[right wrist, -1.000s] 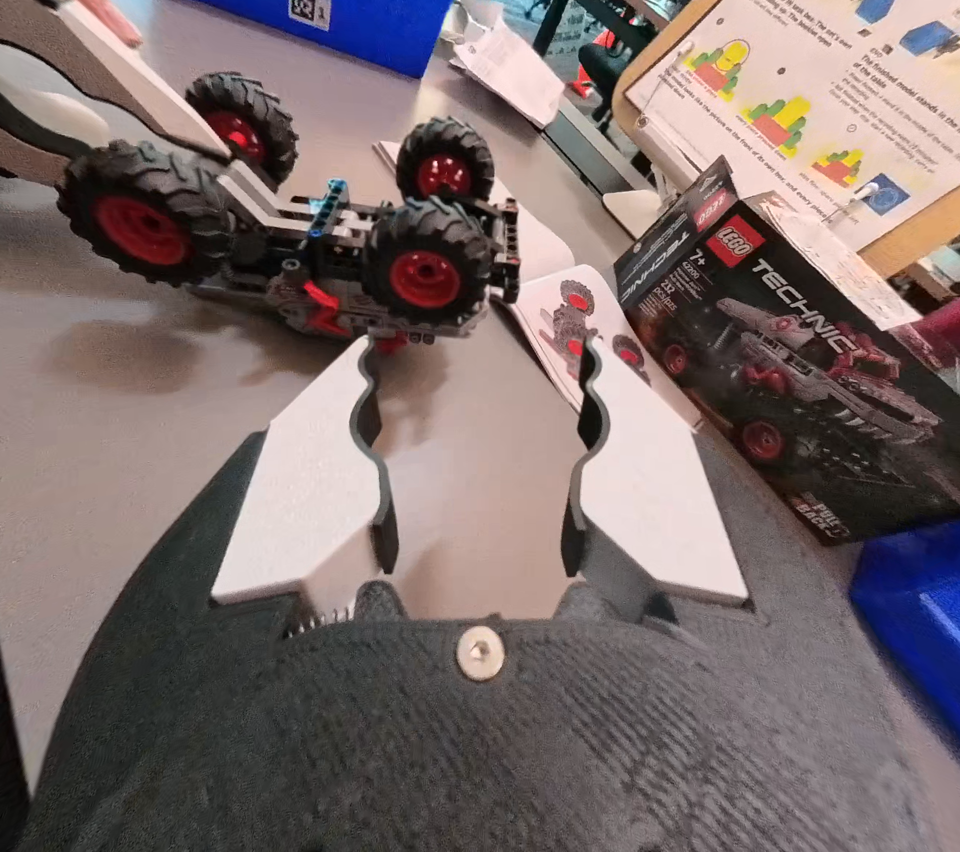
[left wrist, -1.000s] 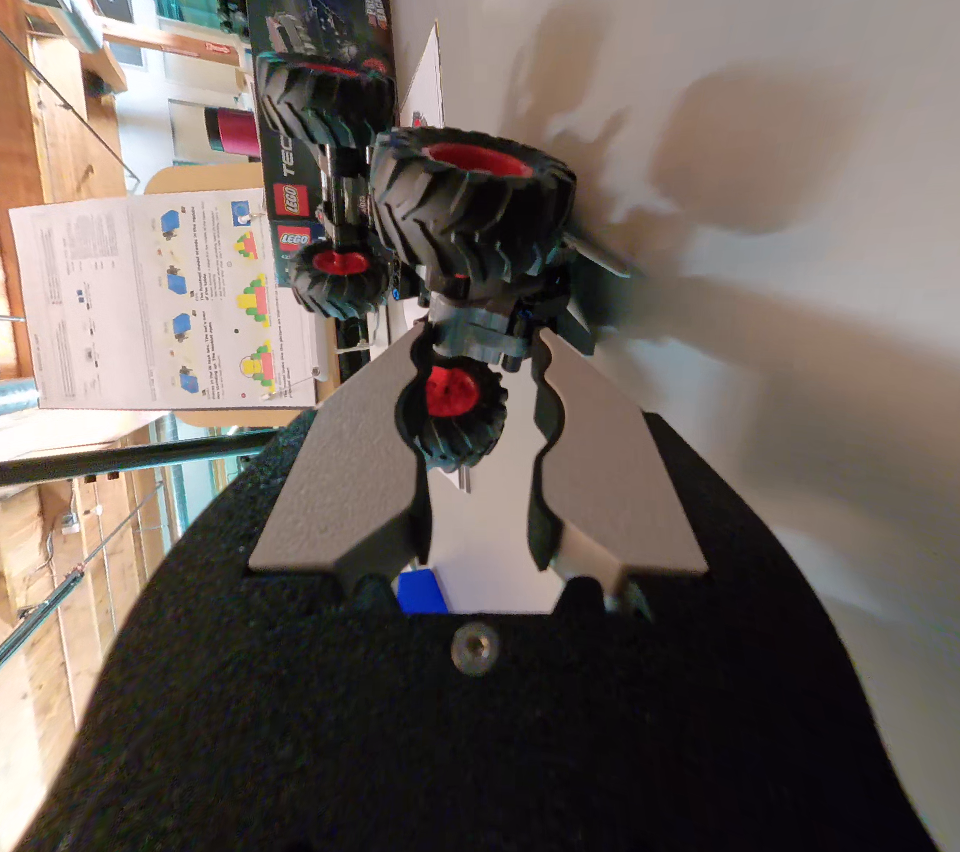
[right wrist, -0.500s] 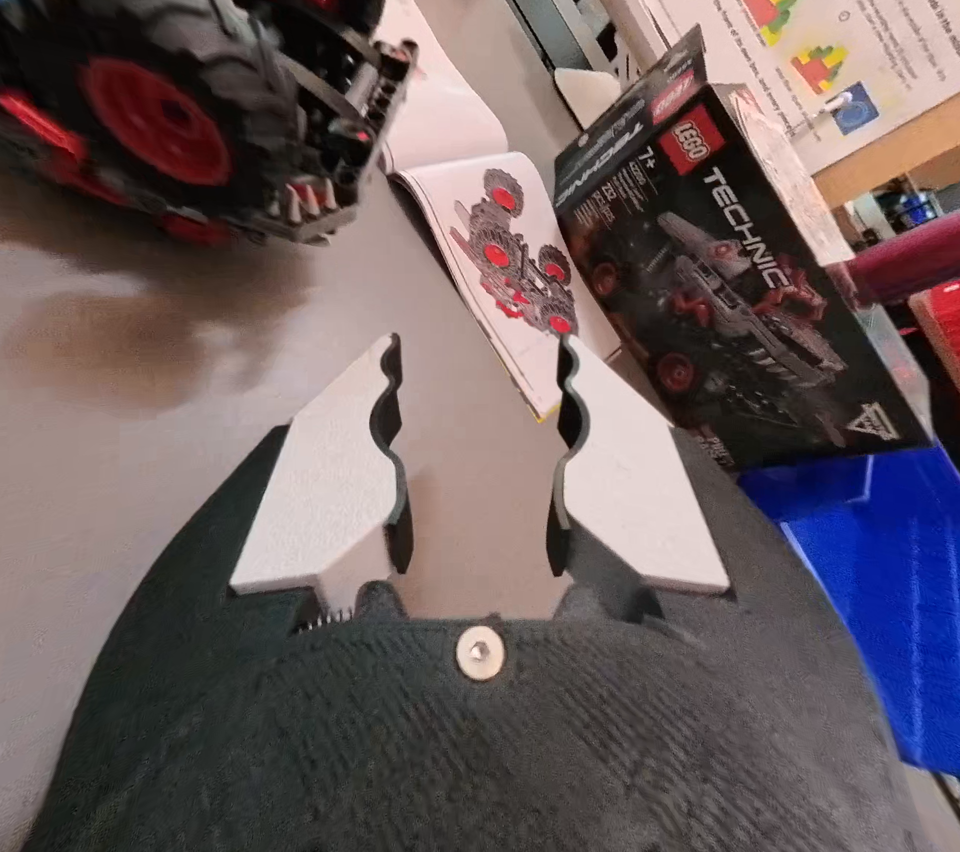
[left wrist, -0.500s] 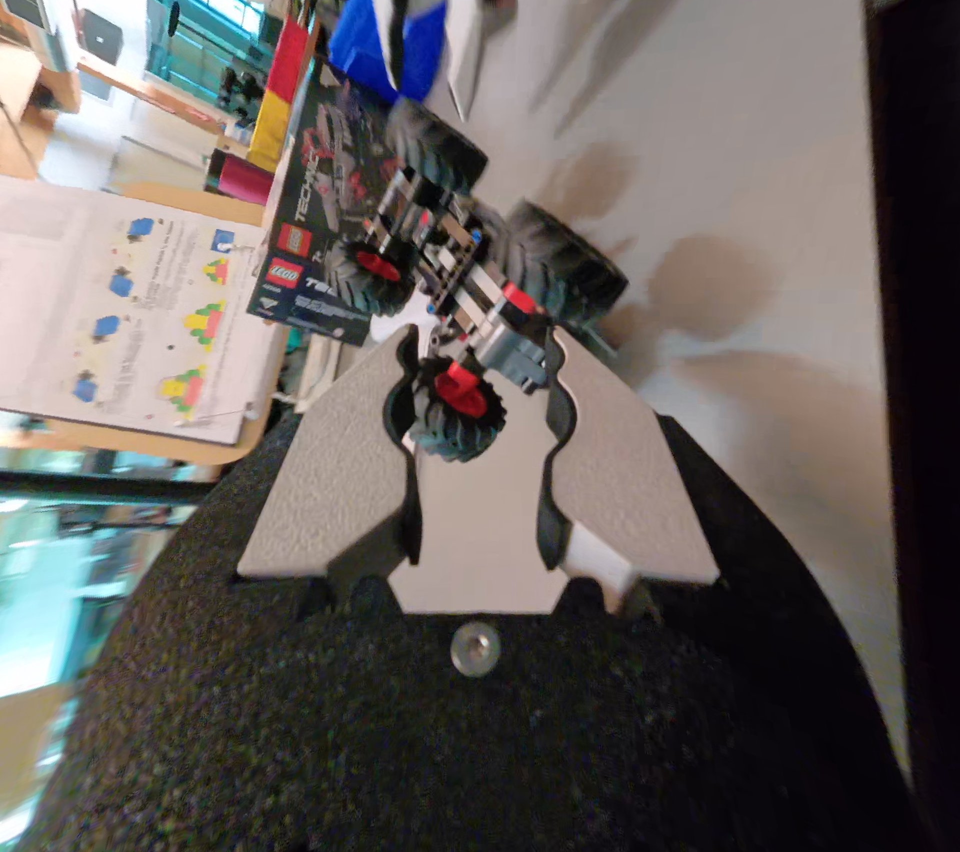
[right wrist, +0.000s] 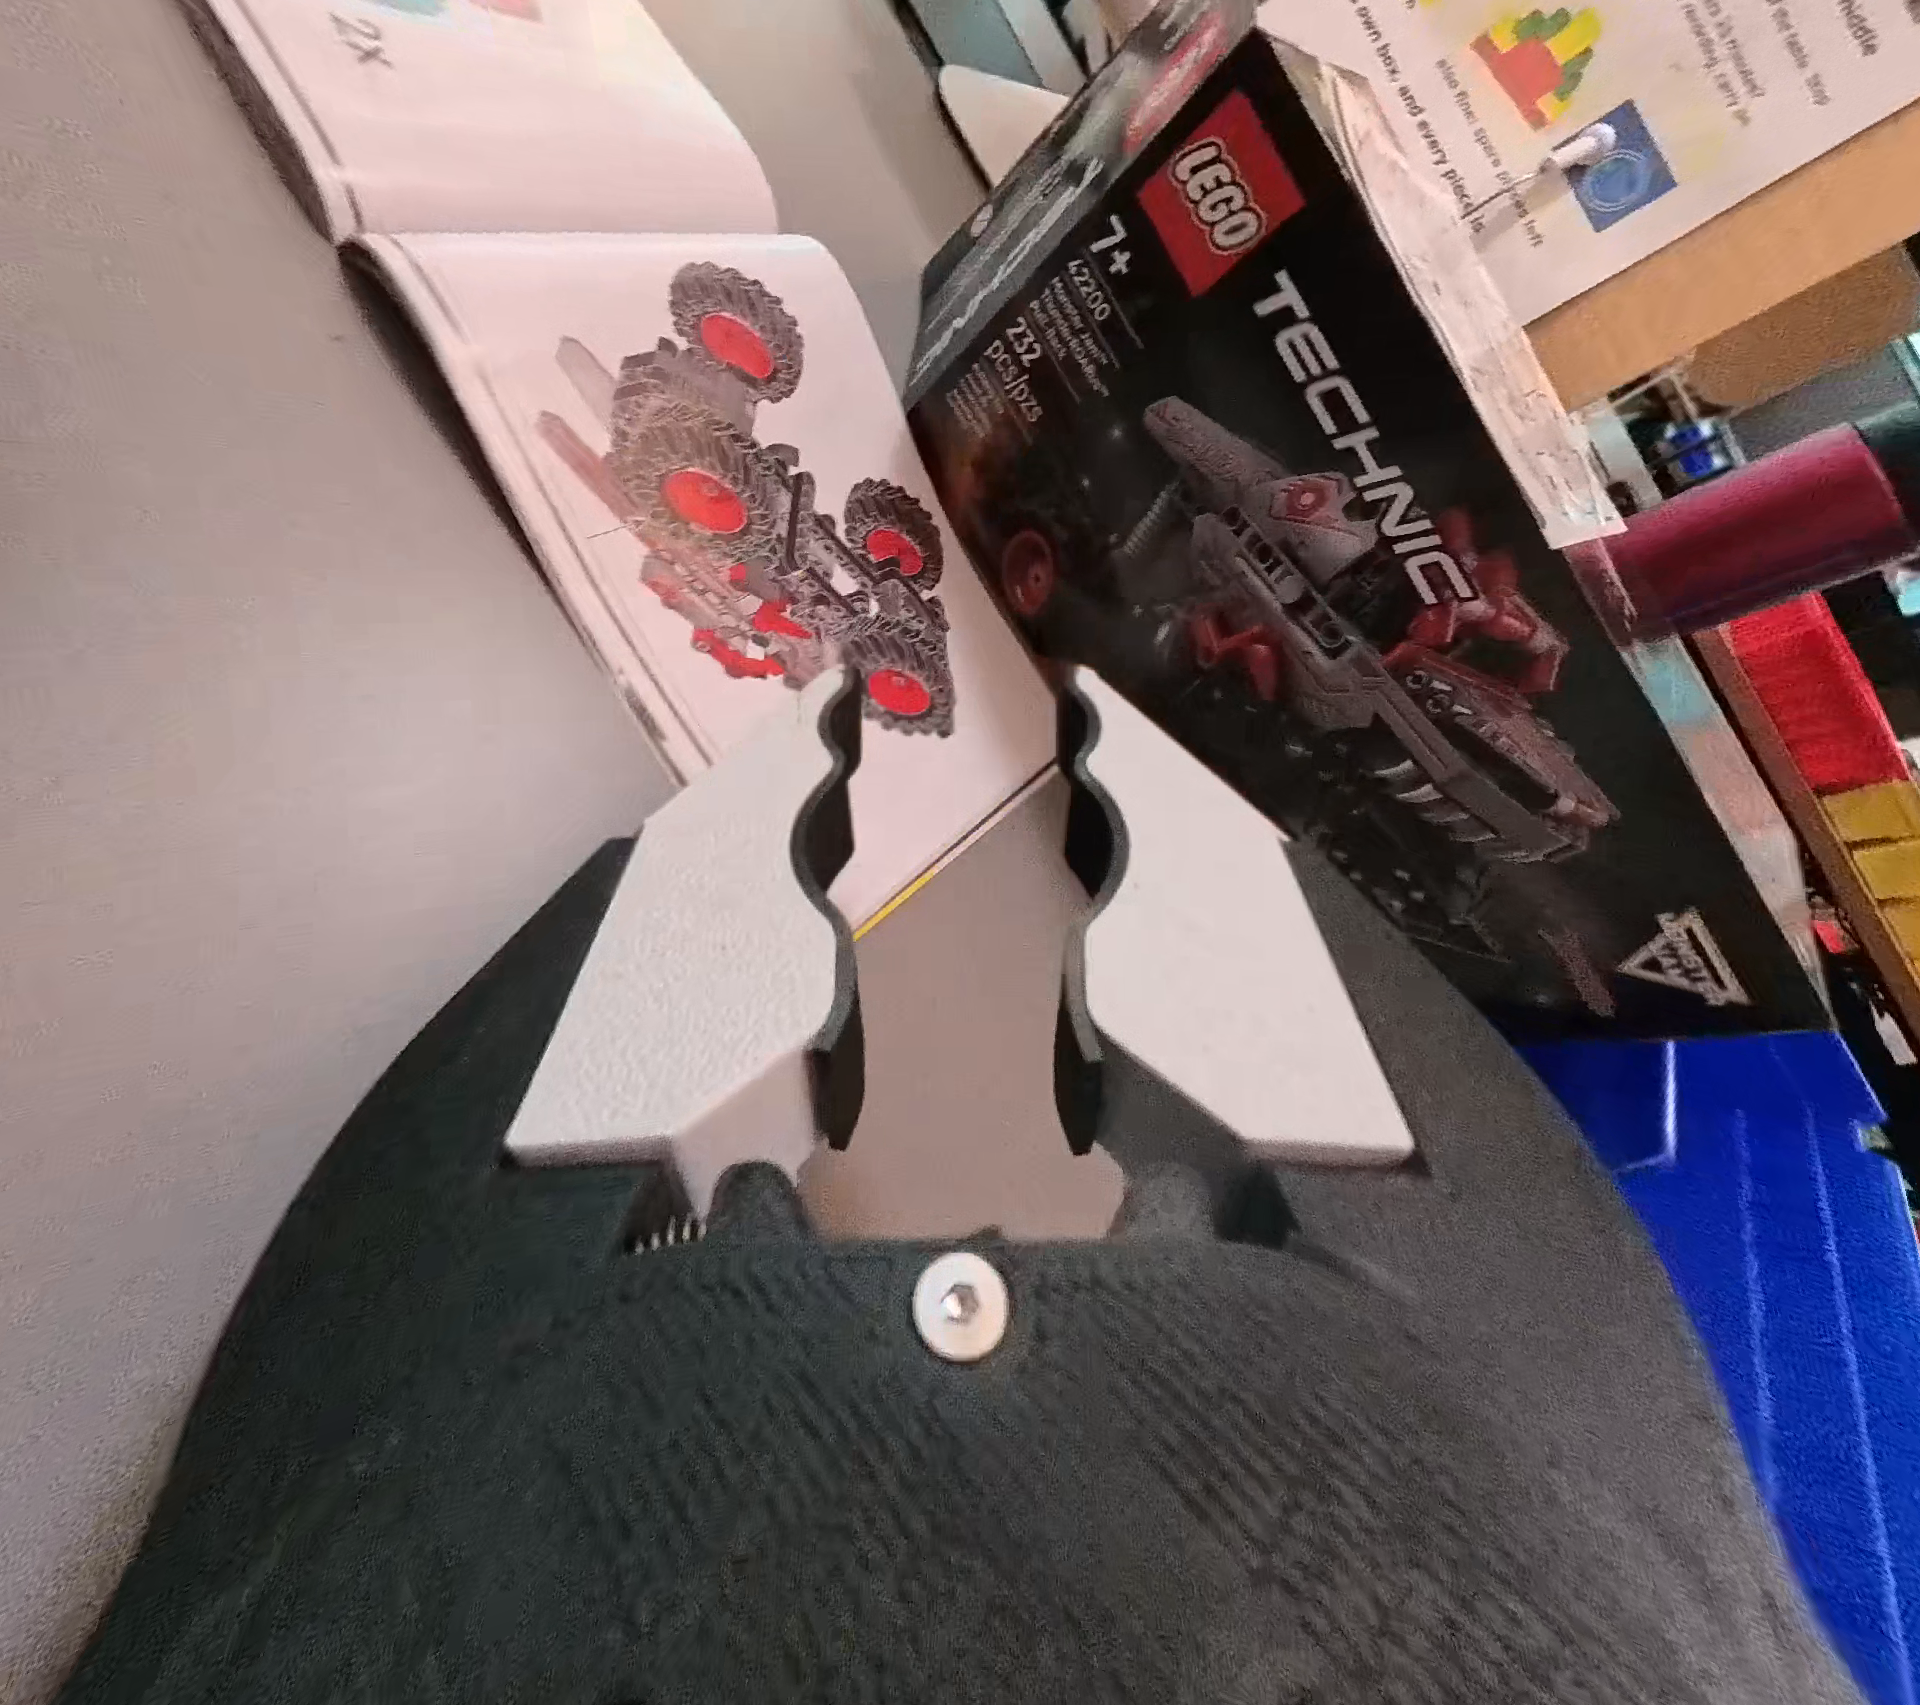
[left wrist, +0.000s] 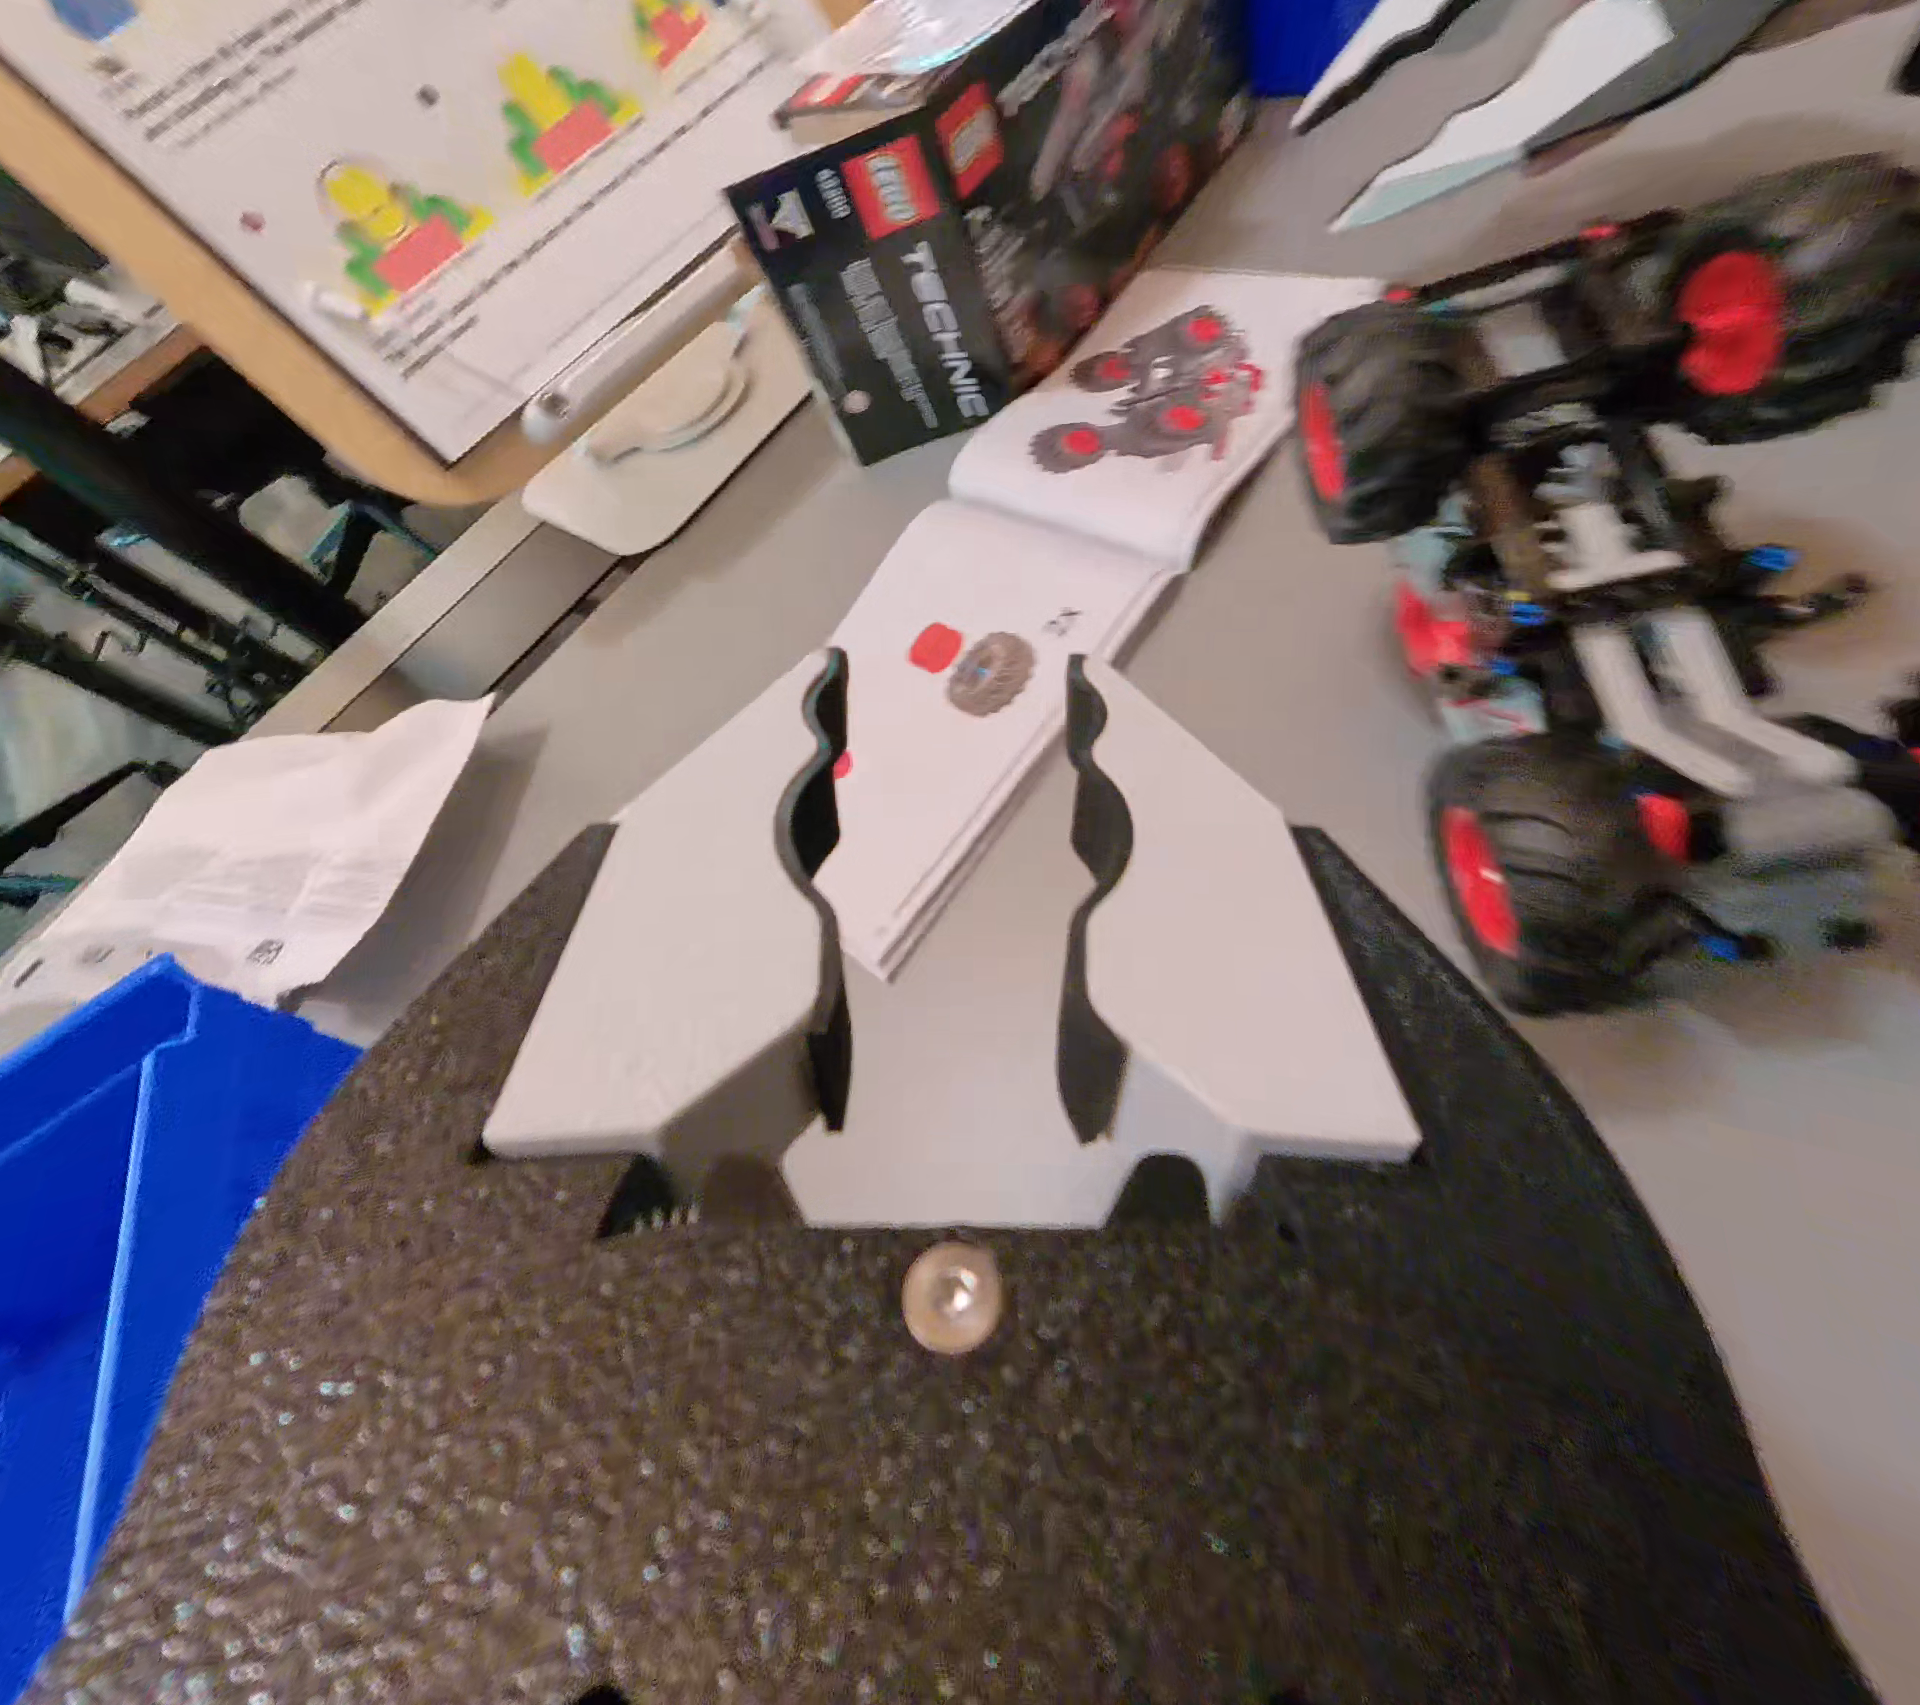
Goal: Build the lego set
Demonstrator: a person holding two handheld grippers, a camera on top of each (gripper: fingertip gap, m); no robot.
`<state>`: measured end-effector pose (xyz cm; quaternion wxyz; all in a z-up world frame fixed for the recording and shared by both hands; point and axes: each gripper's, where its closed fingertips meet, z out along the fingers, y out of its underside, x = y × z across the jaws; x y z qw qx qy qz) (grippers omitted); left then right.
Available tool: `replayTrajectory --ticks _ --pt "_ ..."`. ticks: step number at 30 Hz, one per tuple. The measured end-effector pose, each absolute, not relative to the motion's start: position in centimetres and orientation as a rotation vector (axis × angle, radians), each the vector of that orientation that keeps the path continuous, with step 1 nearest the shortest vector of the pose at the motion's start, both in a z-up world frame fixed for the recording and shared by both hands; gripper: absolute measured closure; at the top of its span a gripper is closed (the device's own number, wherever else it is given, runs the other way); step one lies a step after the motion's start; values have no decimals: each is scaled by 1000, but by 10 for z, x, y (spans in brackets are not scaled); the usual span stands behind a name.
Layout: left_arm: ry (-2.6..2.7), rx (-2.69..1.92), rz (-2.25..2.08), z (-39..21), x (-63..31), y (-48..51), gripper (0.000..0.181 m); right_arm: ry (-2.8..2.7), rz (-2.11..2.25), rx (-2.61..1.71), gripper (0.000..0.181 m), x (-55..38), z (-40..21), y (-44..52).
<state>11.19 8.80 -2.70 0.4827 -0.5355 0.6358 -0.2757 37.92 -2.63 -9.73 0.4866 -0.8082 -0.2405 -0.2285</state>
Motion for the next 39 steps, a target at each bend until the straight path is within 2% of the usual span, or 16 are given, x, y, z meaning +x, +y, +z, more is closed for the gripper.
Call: replayTrajectory --ticks 8,21,39 --pt "1348 -1263 -642 -50 141 147 145 -548 -788 -1869 150 404 -102 -38" --pt "1250 -1256 -597 -57 130 150 153 -533 -916 -1835 155 408 -101 -35" --pt "1270 -1228 -490 -63 130 153 155 -569 -935 -1855 157 410 -106 -38"
